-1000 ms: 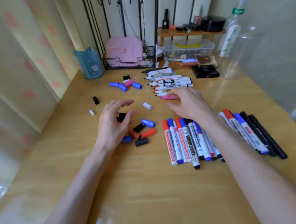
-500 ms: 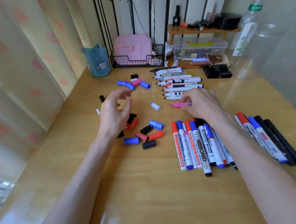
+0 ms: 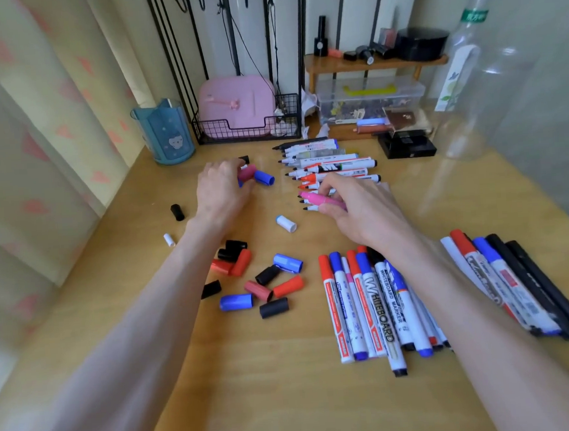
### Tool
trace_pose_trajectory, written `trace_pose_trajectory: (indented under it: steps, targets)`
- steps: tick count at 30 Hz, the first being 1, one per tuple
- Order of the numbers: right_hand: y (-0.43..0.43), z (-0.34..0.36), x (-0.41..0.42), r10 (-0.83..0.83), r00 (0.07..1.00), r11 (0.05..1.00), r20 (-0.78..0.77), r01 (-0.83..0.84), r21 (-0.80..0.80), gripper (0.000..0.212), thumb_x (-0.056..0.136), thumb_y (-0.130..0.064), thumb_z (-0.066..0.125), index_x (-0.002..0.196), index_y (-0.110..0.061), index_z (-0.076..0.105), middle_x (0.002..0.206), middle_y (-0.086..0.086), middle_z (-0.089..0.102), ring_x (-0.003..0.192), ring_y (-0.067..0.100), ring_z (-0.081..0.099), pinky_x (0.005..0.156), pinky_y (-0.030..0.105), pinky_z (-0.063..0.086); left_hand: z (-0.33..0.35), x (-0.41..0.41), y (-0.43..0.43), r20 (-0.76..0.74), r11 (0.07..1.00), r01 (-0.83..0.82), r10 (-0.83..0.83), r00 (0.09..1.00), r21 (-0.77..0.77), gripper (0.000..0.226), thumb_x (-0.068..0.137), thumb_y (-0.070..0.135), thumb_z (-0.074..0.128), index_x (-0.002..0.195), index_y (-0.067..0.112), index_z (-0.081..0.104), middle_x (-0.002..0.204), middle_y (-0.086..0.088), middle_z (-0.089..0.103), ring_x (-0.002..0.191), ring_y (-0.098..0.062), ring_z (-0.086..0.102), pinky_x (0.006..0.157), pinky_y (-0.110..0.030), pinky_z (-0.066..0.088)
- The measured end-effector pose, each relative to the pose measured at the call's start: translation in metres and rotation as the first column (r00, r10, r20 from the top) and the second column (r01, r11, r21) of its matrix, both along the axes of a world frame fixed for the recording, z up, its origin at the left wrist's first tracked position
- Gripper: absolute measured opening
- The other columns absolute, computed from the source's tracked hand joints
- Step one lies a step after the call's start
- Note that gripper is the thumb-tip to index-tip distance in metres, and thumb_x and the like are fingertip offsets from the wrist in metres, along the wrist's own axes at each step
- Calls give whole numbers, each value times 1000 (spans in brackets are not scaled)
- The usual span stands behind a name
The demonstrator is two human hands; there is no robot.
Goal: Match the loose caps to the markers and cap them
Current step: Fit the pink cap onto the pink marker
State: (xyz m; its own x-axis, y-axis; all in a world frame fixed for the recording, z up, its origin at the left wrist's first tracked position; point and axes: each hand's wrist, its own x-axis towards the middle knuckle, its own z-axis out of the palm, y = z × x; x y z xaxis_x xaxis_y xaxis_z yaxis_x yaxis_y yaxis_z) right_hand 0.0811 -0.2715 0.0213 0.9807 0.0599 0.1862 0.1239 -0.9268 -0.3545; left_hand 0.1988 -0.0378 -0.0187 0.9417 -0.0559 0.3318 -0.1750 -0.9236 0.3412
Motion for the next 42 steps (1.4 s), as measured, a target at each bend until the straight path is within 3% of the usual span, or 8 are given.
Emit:
trace_pose_trajectory:
  steps: [8, 16, 20, 25, 31, 34, 37, 42]
  targets:
    - [-4, -1, -5, -15, 1000, 1000, -22, 15, 21, 17, 103, -34, 63, 118, -28, 58, 105, -7, 67, 102, 21, 63, 99, 41, 35, -1, 12, 1, 15, 993, 6, -7, 1000, 119, 27, 99, 27, 67, 121, 14, 73, 119, -15, 69, 115, -37, 58, 97, -47, 46]
    - [2, 1, -24, 0, 998, 995, 64, -7, 103, 16, 101, -30, 66, 117, -27, 62, 102, -5, 71, 91, 24, 64, 85, 40, 48, -1, -42, 7, 124, 972, 216, -204, 971, -97, 17, 93, 16, 73, 109, 11, 74, 112, -15, 66, 105, -37, 59, 88, -46, 49]
    - [5, 4, -39, 16, 994, 993, 108, -28, 110, 17, 102, -29, 65, 118, -26, 62, 104, -6, 71, 91, 23, 64, 87, 41, 48, -5, -70, 11, 59, 949, 309, -305, 951, -66, 12, 95, 9, 69, 106, 15, 71, 104, -4, 73, 99, -30, 65, 79, -32, 42]
    - [-8, 2, -62, 39, 983, 992, 179, -60, 109, 18, 100, -29, 66, 118, -27, 62, 97, -7, 67, 86, 19, 63, 86, 43, 47, 3, -101, 19, 33, 903, 380, -382, 924, -198, 32, 99, 5, 64, 130, 15, 66, 110, 0, 70, 103, -20, 65, 88, -37, 50]
    - [-8, -3, -91, 175, 940, 985, 293, -168, -49, 17, 101, -32, 60, 118, -32, 60, 106, -13, 64, 95, 15, 59, 93, 45, 41, 16, -153, 14, 21, 815, 401, -433, 901, -418, 36, 107, 2, 49, 135, 15, 67, 111, -1, 54, 93, -6, 56, 83, -12, 42]
    - [-4, -9, -101, 186, 912, 983, 367, -170, -75, 19, 101, -30, 61, 120, -31, 61, 109, -13, 63, 100, 14, 60, 95, 44, 42, 19, -177, 10, 19, 747, 393, -454, 891, -537, 31, 108, 4, 48, 128, 18, 67, 106, 5, 60, 81, -8, 56, 73, -23, 48]
    - [-4, -12, -108, 173, 893, 985, 415, -168, -49, 21, 100, -31, 61, 121, -30, 62, 111, -11, 64, 103, 16, 61, 95, 42, 43, 21, -195, 5, -28, 658, 361, -502, 864, -661, 21, 110, 13, 48, 127, 17, 62, 105, 6, 68, 93, -11, 64, 68, -43, 61]
    - [-8, -14, -114, 162, 890, 986, 427, -160, -40, 19, 103, -30, 60, 122, -29, 62, 112, -9, 64, 101, 17, 62, 92, 42, 43, 23, -210, -1, -26, 615, 347, -514, 857, -708, 41, 110, 18, 48, 151, 22, 44, 106, -1, 69, 87, -8, 65, 71, -41, 56]
